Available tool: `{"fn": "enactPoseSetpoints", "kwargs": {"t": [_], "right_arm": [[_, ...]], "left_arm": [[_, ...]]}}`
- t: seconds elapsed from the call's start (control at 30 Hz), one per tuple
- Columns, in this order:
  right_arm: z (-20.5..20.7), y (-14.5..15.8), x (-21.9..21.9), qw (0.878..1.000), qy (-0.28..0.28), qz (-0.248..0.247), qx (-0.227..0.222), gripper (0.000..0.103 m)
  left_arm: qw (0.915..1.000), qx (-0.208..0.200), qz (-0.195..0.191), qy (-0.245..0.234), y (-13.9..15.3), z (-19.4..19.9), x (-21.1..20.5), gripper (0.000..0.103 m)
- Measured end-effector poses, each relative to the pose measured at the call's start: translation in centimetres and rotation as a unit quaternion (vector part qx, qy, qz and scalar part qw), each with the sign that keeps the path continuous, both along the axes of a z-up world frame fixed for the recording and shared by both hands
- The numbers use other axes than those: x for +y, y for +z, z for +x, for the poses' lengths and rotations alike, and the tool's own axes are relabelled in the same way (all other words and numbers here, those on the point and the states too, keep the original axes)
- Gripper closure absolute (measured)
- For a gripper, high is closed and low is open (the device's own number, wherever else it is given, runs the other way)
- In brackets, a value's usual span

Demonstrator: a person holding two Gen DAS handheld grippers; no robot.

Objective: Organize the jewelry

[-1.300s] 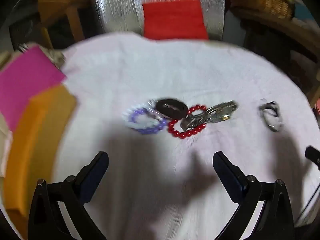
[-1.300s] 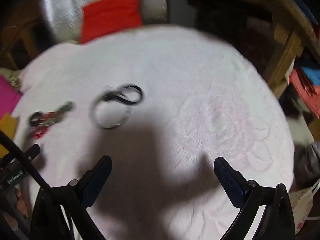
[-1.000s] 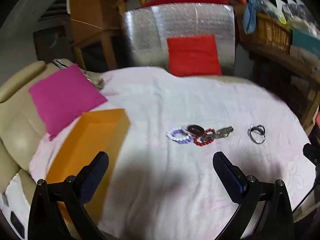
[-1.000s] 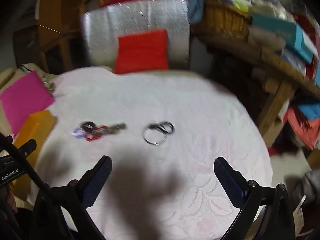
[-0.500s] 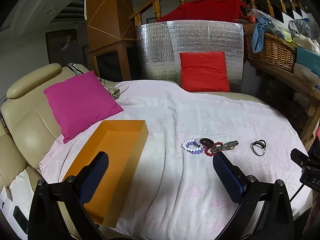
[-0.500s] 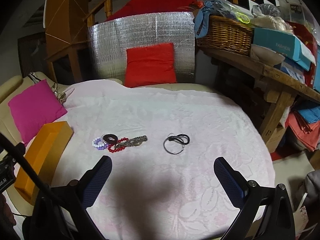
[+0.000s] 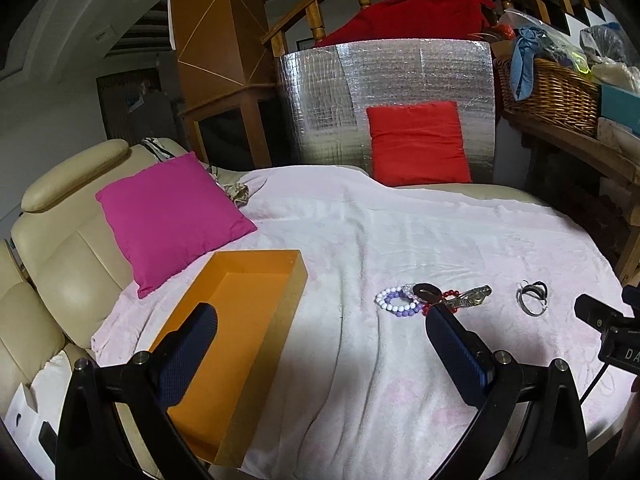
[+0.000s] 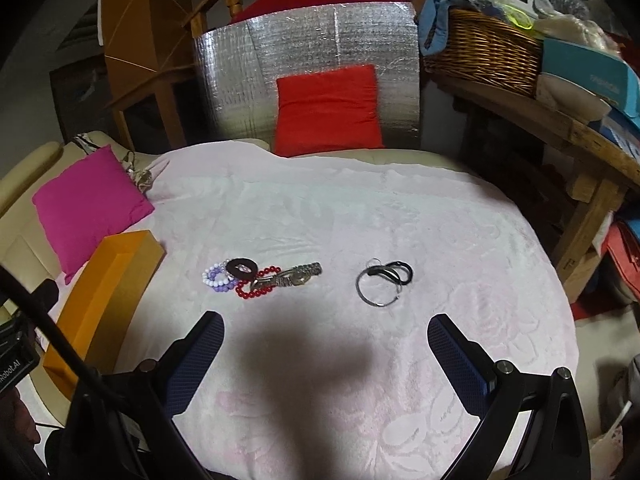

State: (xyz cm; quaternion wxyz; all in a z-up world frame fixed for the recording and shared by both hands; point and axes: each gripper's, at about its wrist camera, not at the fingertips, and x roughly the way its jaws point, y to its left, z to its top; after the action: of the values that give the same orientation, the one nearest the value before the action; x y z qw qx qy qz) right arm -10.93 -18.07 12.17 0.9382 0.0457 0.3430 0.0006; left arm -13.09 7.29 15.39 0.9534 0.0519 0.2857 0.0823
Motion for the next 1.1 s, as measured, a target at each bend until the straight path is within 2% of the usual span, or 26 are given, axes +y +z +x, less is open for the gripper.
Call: {"fn": "enactPoseSetpoints", "kwargs": {"t": [0.2,0.63,0.93,1.1], "right_arm": [[0.6,0.1,0.0,1.0,0.015,0.0,-0.014,0.0],[1.6,-0.2,-0.7,1.0,0.016,0.015,-0.012,0.0],[2.3,-1.0,-1.8,1.0,0.009,0.023,-0.011,0.0],[2.7,-2.2,-3.4,0.999,0.008,0.049,-0.008,0.0]], "left_arm": [[0.9998,-0.012,0.015,0.004,0.0,-0.4,-0.5,0.0],[0.9998,-0.011,0.017,0.0,-0.5,0.0,-1.3,0.0],[1.0,-0.003,0.003,-0.007,-1.7,1.7,-1.6,0.0],[0.9983,0.01,-0.042,-0.04,-3.8,3.9,-1.0,0.0]]}}
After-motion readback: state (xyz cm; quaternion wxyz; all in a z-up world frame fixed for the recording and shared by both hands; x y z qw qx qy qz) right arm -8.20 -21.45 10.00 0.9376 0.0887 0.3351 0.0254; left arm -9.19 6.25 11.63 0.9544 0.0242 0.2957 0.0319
